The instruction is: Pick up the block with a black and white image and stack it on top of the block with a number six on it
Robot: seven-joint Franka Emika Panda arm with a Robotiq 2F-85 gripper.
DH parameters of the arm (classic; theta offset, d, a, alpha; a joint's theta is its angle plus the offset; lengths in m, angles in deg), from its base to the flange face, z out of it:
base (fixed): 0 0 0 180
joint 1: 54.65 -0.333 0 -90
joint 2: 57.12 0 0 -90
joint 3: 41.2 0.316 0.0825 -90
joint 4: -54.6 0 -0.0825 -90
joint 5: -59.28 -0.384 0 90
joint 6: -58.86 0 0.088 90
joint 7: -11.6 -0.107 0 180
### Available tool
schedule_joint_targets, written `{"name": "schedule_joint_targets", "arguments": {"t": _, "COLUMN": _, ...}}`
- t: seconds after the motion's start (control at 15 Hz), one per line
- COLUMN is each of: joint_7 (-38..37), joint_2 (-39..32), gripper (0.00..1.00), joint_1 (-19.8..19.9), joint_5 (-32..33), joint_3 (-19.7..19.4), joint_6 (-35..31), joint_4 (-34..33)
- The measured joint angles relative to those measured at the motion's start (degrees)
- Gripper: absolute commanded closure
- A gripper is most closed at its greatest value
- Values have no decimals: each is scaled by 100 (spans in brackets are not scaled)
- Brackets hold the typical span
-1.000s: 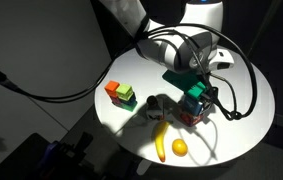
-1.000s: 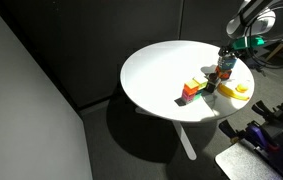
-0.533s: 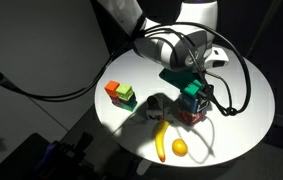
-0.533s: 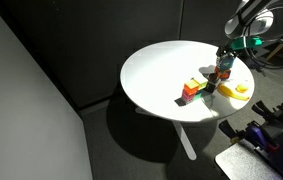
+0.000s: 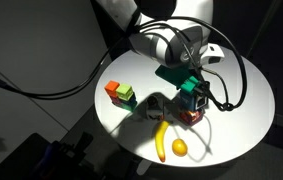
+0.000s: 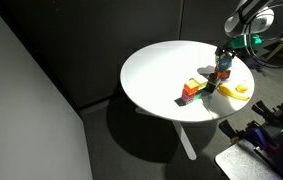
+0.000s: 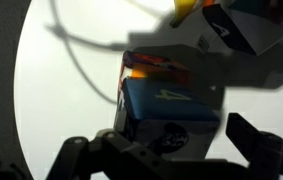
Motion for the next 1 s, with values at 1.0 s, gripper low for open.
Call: {"name": "schedule_joint_targets", "arguments": {"t": 1.0, "joint_7": 113, "joint_2": 438, "gripper": 0, "joint_1": -12, "joint_5": 0, "joint_3": 37, "joint_6": 0, "joint_4": 432}}
